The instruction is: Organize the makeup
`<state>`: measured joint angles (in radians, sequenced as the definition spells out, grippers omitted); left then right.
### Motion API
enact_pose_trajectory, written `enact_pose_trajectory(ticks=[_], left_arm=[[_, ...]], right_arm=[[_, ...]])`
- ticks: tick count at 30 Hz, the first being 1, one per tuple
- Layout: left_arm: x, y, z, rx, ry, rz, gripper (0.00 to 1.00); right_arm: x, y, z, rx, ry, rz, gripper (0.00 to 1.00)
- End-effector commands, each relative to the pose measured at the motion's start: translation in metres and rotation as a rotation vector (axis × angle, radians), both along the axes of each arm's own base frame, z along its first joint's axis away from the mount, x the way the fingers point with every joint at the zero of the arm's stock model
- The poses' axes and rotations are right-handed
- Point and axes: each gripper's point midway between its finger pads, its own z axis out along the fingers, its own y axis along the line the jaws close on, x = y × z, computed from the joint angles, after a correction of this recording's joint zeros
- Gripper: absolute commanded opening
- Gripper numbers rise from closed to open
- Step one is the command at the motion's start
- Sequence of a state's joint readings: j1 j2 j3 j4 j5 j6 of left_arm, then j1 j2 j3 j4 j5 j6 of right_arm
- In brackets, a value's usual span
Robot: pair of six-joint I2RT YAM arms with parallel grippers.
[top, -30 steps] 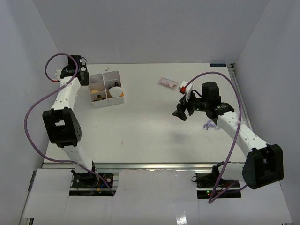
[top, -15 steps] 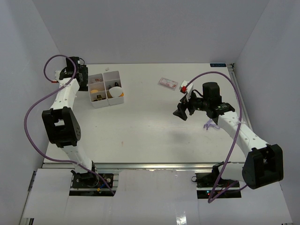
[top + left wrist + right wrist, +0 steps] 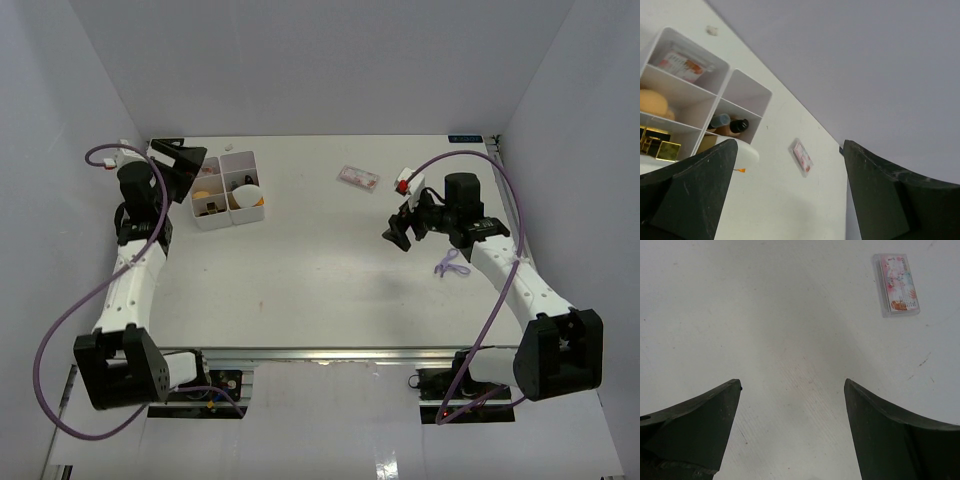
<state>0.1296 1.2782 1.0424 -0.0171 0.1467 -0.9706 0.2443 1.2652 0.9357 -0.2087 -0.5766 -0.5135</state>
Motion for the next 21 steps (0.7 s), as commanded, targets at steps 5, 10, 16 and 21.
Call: enact_pose_trajectory(ticks=[5, 10, 16, 21], left_arm=[[-0.069, -0.053, 0.024, 0.249, -0.301, -0.344, 0.98], [-0.098, -0.074, 0.009, 0.304, -0.328, -0.481, 0.98], [-0.122, -0.092, -0.017, 0.319, -0.332, -0.617, 0.98], [-0.134, -0.100, -0.022, 0.358, -0.356, -0.666, 0.98]], right_arm=[[0.020, -0.017, 0.009, -0.095, -0.048, -0.042, 0.90], [0.030, -0.023, 0.018, -0.125, -0.075, -0.077, 0.90], [0.049, -0.035, 0.020, -0.158, -0.073, -0.168, 0.90], [0.055, -0.032, 0.001, -0.155, 0.024, -0.121, 0.90]])
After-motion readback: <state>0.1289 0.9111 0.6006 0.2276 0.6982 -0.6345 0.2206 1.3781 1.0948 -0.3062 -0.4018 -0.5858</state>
